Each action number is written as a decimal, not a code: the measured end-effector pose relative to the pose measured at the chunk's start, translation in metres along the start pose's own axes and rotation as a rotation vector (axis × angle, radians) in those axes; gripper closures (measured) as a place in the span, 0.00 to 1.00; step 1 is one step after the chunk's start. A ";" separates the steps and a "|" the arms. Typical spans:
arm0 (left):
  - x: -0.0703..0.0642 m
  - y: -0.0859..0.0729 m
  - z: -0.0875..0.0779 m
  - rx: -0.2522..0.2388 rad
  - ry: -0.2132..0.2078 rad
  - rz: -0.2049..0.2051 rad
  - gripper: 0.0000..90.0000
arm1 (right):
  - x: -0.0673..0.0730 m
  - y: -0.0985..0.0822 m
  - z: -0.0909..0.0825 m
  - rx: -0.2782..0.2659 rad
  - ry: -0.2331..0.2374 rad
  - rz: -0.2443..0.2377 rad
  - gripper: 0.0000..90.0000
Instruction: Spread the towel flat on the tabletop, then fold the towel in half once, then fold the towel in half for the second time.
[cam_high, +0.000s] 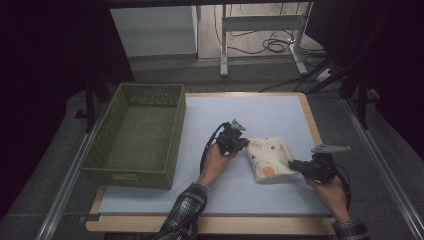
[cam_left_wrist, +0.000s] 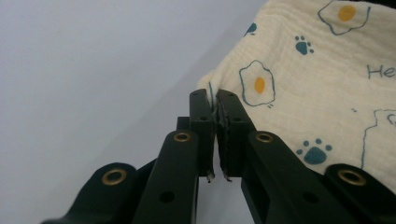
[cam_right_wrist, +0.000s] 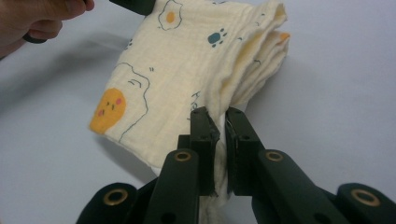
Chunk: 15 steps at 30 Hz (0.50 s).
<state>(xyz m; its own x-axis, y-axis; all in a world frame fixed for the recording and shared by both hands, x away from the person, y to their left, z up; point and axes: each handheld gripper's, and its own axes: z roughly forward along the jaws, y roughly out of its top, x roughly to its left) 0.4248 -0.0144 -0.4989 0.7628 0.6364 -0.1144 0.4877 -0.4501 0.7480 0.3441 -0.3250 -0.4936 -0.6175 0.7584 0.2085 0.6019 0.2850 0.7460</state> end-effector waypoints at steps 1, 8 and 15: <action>0.001 0.001 -0.003 -0.001 0.005 0.001 0.96 | 0.001 0.001 0.000 -0.002 0.004 0.002 0.92; 0.004 0.002 -0.021 0.008 0.039 0.017 0.96 | 0.011 0.009 0.004 -0.006 0.029 -0.022 0.92; 0.010 0.001 -0.039 0.029 0.068 0.016 0.95 | 0.025 0.021 0.010 -0.008 0.051 -0.055 0.92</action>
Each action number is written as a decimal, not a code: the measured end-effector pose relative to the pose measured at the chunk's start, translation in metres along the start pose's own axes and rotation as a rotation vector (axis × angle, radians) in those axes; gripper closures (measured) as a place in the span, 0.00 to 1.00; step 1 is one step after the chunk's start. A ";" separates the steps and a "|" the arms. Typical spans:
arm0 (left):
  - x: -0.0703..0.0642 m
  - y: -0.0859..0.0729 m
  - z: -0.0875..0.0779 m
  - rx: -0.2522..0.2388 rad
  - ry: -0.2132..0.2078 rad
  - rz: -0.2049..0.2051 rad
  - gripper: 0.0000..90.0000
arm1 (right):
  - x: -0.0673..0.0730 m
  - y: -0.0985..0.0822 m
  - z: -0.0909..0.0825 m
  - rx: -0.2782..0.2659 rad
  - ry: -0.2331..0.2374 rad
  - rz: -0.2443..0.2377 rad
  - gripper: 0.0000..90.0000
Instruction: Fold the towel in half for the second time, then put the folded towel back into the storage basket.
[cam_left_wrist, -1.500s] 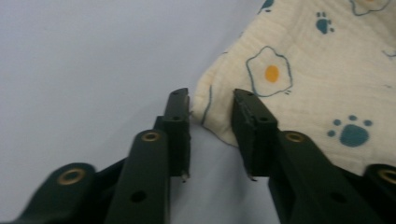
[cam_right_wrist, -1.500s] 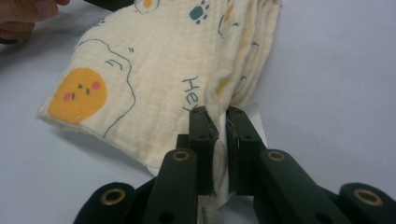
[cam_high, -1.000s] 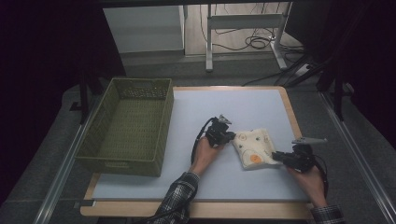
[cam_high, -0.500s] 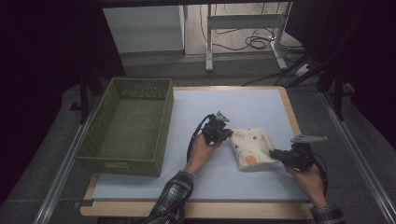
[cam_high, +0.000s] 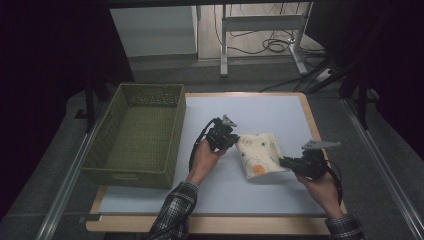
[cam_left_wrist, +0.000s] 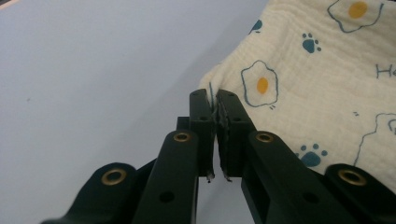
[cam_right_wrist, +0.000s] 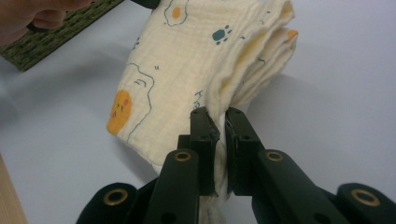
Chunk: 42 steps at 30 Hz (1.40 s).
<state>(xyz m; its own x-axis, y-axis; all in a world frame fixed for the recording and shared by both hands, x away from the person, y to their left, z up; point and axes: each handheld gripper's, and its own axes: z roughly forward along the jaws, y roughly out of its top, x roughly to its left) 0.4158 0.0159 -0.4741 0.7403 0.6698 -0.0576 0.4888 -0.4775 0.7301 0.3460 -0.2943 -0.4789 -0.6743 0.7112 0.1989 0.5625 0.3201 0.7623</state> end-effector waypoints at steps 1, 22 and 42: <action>0.001 0.000 -0.002 0.004 0.003 0.003 0.95 | 0.001 0.001 0.000 0.002 -0.001 -0.005 0.92; 0.014 0.007 -0.043 0.163 0.010 -0.018 0.95 | 0.022 0.022 0.012 0.015 0.065 -0.037 0.92; 0.035 0.005 -0.095 0.249 0.036 -0.022 0.95 | 0.052 0.048 0.030 0.021 0.148 -0.084 0.92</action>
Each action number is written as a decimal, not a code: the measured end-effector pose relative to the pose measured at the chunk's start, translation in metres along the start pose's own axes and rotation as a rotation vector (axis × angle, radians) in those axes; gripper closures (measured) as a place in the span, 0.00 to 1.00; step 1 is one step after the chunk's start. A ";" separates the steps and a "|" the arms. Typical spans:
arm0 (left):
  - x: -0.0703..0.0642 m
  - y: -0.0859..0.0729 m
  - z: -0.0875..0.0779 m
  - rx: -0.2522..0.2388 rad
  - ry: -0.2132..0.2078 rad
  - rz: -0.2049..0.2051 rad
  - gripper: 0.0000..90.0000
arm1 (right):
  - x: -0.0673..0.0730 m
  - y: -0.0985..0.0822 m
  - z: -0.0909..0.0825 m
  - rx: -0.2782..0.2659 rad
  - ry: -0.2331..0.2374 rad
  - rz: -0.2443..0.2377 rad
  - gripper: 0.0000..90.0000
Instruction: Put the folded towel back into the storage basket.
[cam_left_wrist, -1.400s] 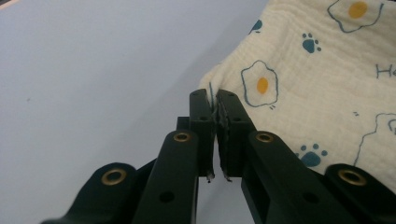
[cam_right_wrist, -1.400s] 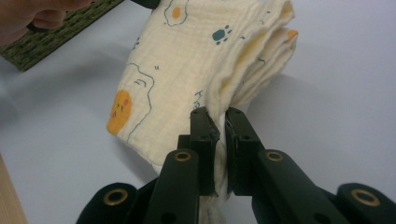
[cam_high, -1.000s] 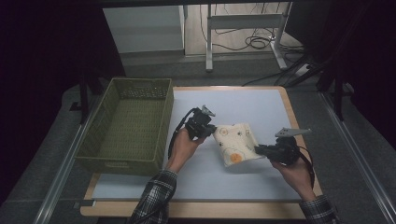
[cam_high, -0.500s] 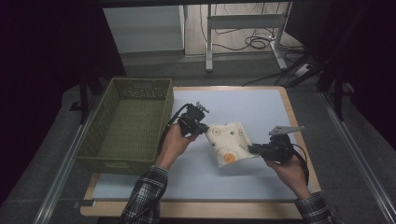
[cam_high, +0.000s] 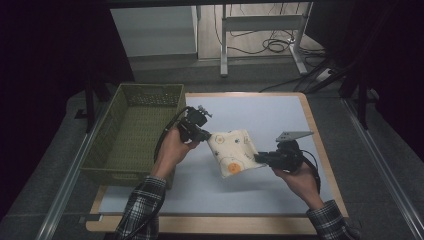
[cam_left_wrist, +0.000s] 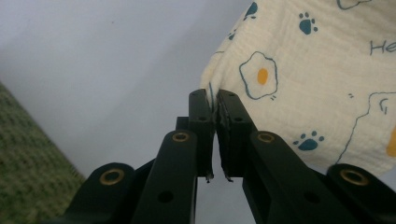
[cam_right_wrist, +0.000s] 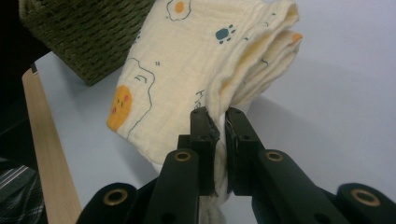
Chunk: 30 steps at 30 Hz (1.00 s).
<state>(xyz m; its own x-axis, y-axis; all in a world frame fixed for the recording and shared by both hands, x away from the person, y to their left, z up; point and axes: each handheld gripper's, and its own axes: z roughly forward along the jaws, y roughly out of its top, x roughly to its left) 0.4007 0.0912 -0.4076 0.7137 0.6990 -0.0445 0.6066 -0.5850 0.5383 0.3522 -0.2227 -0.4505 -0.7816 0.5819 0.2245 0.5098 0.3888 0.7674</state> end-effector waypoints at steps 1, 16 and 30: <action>0.001 -0.001 -0.002 0.002 0.002 -0.001 0.95 | 0.002 0.002 0.002 -0.002 0.007 -0.003 0.92; 0.022 -0.019 -0.044 0.001 0.044 -0.035 0.95 | 0.025 0.035 0.022 0.000 0.056 -0.045 0.92; 0.044 -0.035 -0.082 -0.006 0.090 -0.082 0.95 | 0.045 0.070 0.037 -0.012 0.105 -0.067 0.92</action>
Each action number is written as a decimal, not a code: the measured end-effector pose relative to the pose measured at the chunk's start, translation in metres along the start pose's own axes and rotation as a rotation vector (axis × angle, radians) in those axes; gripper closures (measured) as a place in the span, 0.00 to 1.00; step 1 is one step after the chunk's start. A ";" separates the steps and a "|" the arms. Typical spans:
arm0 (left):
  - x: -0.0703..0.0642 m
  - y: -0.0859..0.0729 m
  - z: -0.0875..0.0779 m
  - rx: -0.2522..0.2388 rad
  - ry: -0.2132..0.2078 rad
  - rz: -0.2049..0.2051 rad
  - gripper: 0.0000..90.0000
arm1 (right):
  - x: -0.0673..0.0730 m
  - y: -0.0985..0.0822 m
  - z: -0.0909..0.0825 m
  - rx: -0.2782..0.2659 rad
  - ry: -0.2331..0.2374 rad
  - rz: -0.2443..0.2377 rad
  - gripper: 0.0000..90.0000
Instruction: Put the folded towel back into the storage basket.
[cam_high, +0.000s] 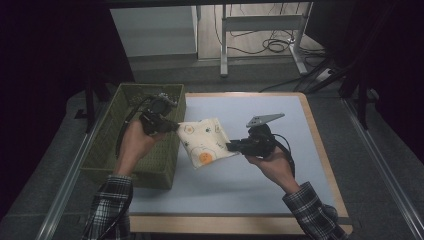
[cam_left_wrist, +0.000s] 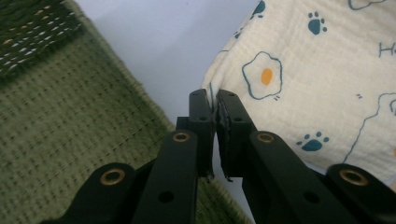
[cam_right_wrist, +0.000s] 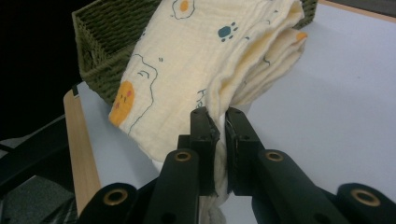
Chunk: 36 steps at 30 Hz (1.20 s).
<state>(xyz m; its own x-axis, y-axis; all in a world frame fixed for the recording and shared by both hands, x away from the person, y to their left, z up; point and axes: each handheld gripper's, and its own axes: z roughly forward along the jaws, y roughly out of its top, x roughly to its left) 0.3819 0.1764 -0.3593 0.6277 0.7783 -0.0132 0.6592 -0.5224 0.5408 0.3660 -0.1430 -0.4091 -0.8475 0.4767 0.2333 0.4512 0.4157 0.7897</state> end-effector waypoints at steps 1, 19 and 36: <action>0.001 -0.001 -0.002 -0.006 0.002 -0.009 0.95 | 0.002 0.003 0.002 0.001 0.005 0.000 0.92; 0.036 -0.023 -0.040 -0.020 0.083 -0.072 0.95 | 0.024 0.044 0.035 -0.012 0.065 -0.026 0.92; 0.069 -0.051 -0.058 0.006 0.174 -0.145 0.95 | 0.054 0.070 0.087 0.000 0.096 -0.058 0.92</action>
<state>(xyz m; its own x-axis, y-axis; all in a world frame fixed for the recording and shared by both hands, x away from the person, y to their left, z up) 0.3678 0.2770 -0.3386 0.4458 0.8935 0.0550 0.7399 -0.4023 0.5391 0.3758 -0.0204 -0.3909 -0.8951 0.3755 0.2405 0.4006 0.4402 0.8036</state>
